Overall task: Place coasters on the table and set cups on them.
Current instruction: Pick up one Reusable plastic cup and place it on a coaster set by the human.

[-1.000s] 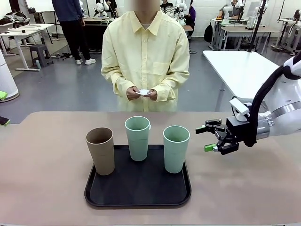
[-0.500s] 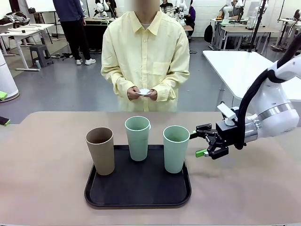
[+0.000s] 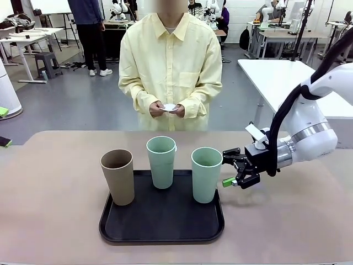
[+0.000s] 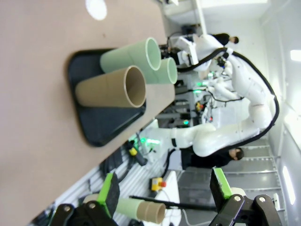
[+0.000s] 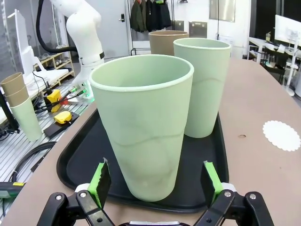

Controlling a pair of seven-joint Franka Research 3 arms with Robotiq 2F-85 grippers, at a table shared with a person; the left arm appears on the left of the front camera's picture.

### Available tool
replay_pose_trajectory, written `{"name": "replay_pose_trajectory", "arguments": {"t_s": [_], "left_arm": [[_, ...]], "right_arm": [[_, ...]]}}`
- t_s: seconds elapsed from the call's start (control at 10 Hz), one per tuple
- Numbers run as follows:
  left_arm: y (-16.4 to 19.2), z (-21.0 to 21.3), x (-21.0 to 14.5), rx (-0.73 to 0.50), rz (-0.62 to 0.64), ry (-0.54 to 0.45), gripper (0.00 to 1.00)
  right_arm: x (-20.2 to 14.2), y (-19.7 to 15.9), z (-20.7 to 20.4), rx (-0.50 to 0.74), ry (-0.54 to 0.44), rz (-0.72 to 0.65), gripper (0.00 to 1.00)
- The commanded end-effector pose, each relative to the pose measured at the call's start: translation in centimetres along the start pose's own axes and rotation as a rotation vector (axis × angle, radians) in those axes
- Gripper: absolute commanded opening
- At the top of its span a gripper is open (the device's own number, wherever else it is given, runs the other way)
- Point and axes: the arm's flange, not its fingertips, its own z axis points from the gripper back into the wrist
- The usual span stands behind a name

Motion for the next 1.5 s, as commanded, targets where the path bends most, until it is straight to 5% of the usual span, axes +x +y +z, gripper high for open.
{"name": "replay_pose_trajectory", "arguments": {"t_s": [0.0,1.4], "left_arm": [[0.1,0.1,-0.1,-0.011,-0.018,0.004,1.0],[0.1,0.1,-0.1,-0.011,-0.018,0.004,1.0]], "right_arm": [[0.2,-0.7,-1.3,-0.006,-0.008,-0.029,1.0],[0.3,-1.5,-5.9,0.062,-0.033,-0.015,1.0]]}}
